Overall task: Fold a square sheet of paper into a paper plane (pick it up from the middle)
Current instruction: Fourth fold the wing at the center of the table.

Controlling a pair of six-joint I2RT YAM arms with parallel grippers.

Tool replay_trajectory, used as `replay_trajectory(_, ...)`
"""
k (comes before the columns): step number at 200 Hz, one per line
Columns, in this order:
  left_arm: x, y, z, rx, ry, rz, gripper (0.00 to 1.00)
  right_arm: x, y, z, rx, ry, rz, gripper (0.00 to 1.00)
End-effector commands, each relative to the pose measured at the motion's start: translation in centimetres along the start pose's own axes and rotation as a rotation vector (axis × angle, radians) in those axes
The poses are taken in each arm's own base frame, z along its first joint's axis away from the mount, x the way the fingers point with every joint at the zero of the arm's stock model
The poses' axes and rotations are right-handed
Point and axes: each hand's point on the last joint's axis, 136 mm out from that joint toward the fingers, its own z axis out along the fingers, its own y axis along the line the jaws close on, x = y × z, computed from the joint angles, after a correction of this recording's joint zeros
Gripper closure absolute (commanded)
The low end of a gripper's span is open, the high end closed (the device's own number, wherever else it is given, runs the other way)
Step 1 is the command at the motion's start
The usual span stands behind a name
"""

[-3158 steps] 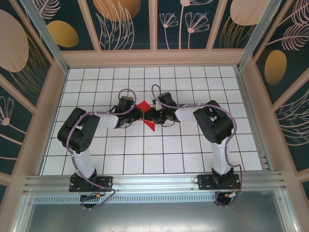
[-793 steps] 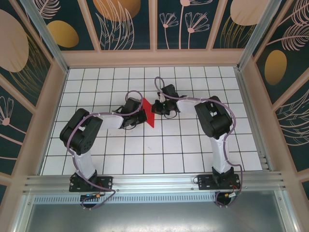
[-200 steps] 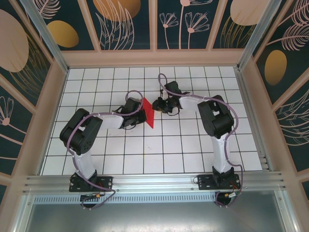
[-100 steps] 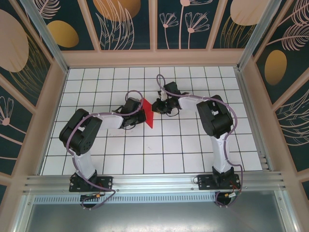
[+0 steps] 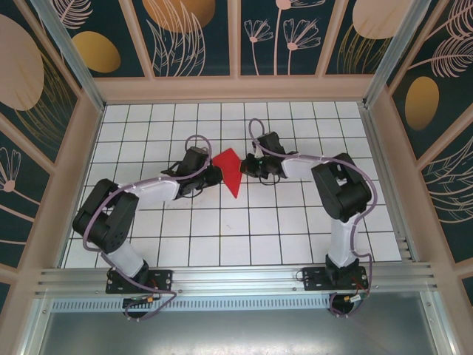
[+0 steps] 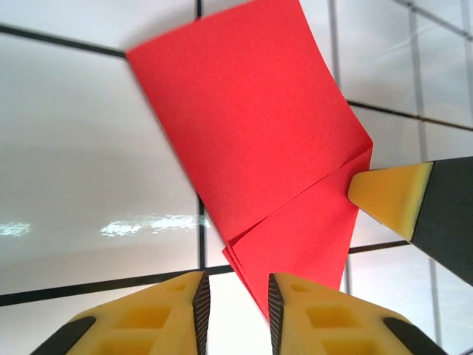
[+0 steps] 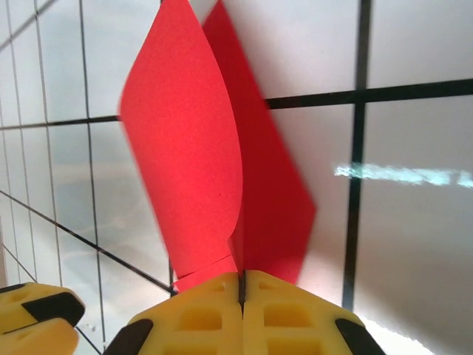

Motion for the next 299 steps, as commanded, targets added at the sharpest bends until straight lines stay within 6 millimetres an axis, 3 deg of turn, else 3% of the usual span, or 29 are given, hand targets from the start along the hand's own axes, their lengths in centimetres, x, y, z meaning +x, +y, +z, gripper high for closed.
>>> replay_trajectory(1, -0.6, -1.7, -1.1, 0.092, -0.044, 0.003, 0.67, -2.1, 1.1, -2.6, 0.014, -0.169, 0.053, 0.99)
replay_trajectory(37, -0.6, -3.7, -2.1, 0.186, -0.093, 0.051, 0.60, -2.0, -1.3, -5.7, 0.119, -0.282, 0.200, 1.00)
replay_trajectory(80, 0.4, -6.4, -2.8, 0.302, -0.149, 0.168, 0.51, -0.6, -1.7, -7.1, 0.192, -0.326, 0.299, 1.00)
replay_trajectory(106, 1.8, -7.0, -2.7, 0.340, -0.192, 0.269, 0.43, 0.4, -1.9, -6.8, 0.196, -0.309, 0.388, 1.00)
replay_trajectory(143, 2.2, -5.7, -2.3, 0.267, -0.244, 0.378, 0.35, 0.7, -1.4, -6.0, 0.161, -0.276, 0.499, 1.00)
replay_trajectory(175, 2.3, -6.1, -3.6, 0.304, -0.325, 0.447, 0.29, 0.7, -1.2, -5.5, 0.157, -0.263, 0.540, 1.00)
replay_trajectory(222, 2.5, -5.6, -2.9, 0.264, -0.295, 0.486, 0.02, 1.3, -1.3, -4.5, 0.138, -0.224, 0.589, 1.00)
replay_trajectory(265, 2.9, -5.8, -3.3, 0.305, -0.336, 0.540, 0.03, 1.1, -0.9, -3.8, 0.127, -0.203, 0.630, 1.00)
replay_trajectory(299, 3.0, -5.9, -3.5, 0.327, -0.376, 0.596, 0.15, 1.0, -0.8, -3.6, 0.128, -0.194, 0.649, 1.00)
